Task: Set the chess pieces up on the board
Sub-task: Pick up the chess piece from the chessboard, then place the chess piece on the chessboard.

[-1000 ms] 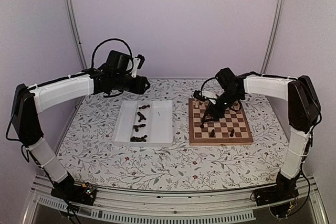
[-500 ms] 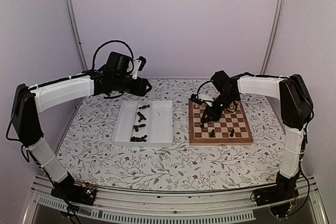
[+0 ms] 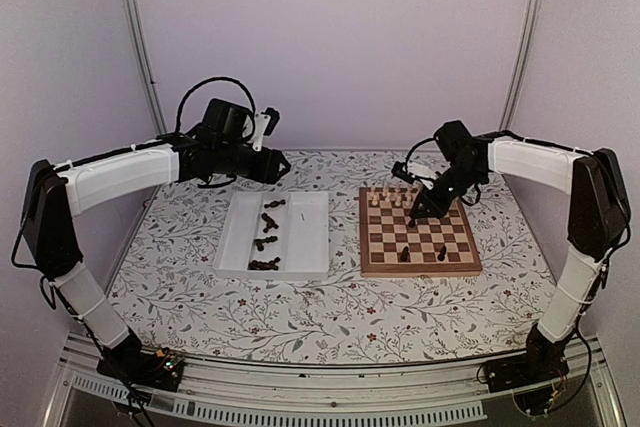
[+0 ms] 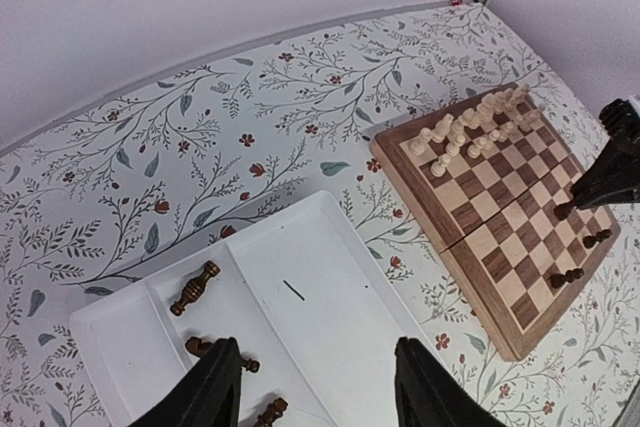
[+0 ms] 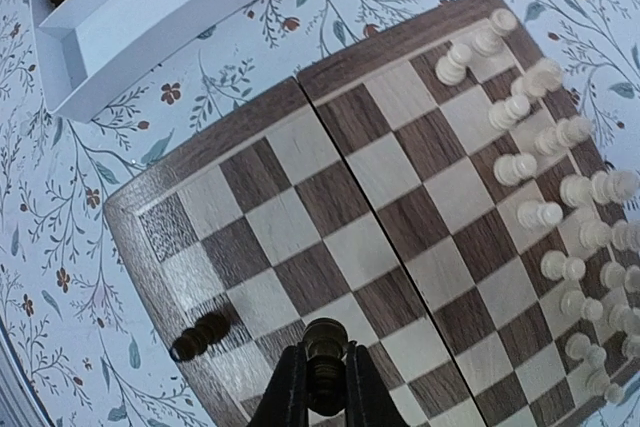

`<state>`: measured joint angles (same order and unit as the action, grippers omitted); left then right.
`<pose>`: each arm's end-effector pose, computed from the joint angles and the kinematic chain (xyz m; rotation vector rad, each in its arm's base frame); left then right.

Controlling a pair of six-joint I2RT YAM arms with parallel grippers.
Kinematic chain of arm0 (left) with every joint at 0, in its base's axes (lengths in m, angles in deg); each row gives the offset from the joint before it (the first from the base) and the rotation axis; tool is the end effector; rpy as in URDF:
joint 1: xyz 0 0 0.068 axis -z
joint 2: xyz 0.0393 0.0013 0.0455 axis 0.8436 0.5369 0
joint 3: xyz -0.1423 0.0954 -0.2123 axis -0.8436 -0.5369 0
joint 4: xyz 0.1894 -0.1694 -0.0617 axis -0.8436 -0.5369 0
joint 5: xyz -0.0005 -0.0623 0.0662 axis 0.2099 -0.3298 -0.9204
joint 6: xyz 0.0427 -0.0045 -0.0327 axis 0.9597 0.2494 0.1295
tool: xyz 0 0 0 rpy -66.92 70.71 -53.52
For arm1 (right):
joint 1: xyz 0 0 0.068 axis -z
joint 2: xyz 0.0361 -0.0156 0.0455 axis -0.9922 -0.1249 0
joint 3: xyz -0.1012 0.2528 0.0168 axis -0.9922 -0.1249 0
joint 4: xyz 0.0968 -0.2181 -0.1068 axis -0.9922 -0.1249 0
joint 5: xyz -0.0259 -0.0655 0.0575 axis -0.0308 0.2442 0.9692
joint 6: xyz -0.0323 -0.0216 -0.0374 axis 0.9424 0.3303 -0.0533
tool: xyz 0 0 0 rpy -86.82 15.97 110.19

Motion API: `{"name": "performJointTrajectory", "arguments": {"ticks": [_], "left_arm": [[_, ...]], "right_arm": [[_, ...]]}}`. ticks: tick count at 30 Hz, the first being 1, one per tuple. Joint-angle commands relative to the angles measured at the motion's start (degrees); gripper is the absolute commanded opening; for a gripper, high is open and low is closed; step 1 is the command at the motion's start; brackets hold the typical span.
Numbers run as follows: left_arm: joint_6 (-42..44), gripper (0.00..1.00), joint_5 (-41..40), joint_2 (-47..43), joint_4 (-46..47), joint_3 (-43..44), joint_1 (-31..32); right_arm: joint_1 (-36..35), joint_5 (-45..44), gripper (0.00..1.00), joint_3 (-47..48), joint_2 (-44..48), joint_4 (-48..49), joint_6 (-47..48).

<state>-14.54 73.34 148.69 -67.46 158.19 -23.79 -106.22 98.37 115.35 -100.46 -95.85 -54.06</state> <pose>0.3192 -0.2152 0.2931 0.4731 2.1712 -0.4846 0.3392 0.1605 0.2265 -1.3697 2.2971 0.4401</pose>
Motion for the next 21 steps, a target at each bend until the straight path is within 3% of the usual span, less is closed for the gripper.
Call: {"name": "performJointTrajectory", "arguments": {"ticks": [1,9,21], "left_arm": [[0.88,0.54,1.15,-0.35,0.76,-0.24,-0.29],[1.19,0.54,1.62,-0.07,0.36,-0.09,-0.25],[1.48,0.54,1.55,0.38,-0.14,0.28,0.01]], "right_arm": [[1.44,-2.94,0.05,-6.09,5.98,-0.52,0.13],[1.27,-2.21,0.04,-14.25,11.42,0.77,1.40],[-0.43,-4.94,0.05,-16.64,11.51,1.28,2.53]]}}
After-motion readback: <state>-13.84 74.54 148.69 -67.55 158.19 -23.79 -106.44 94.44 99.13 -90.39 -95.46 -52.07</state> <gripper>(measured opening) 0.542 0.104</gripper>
